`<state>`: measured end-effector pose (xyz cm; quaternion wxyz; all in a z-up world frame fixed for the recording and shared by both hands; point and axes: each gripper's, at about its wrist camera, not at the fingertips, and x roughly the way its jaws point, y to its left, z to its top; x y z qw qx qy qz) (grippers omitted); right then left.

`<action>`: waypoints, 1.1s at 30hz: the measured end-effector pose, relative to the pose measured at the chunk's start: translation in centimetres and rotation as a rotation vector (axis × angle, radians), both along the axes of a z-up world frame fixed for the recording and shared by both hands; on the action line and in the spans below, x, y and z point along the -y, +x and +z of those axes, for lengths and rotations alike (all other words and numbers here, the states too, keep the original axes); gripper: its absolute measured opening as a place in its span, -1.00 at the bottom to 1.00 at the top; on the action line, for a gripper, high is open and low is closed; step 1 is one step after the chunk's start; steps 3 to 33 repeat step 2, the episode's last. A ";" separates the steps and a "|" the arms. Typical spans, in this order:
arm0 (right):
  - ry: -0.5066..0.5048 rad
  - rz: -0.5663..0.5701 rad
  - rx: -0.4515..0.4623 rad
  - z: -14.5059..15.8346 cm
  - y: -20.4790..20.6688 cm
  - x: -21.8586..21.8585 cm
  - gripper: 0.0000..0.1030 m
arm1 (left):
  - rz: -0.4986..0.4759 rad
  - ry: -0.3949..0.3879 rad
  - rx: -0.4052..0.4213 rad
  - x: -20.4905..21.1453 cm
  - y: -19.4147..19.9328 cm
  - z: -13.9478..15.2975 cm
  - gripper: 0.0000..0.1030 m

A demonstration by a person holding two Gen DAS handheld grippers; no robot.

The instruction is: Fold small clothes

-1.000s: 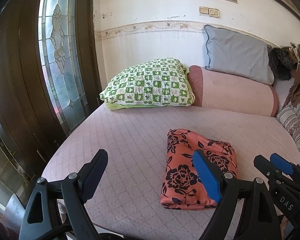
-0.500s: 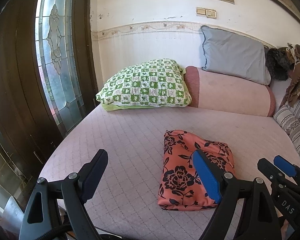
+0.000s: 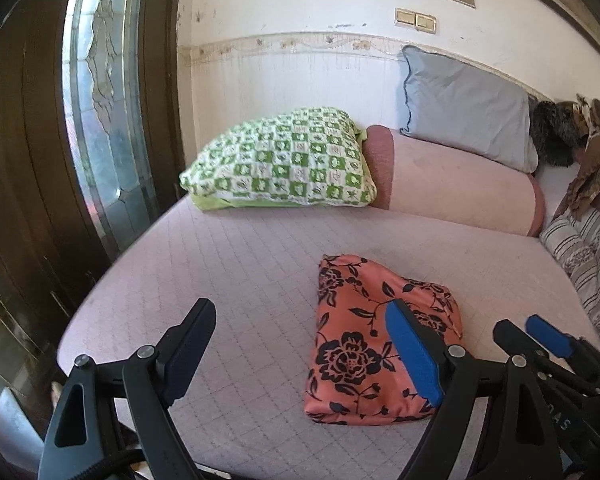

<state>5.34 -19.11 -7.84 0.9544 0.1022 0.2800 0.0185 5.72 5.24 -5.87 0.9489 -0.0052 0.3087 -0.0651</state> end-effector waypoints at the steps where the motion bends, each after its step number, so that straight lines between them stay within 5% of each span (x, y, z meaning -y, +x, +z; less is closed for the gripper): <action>1: 0.006 0.004 -0.001 -0.2 0.5 0.3 0.16 | -0.006 -0.017 -0.015 -0.2 0.6 -0.2 0.69; 33: 0.010 -0.004 -0.003 -0.4 1.1 1.0 0.16 | -0.012 -0.023 -0.025 -0.3 1.3 -0.5 0.69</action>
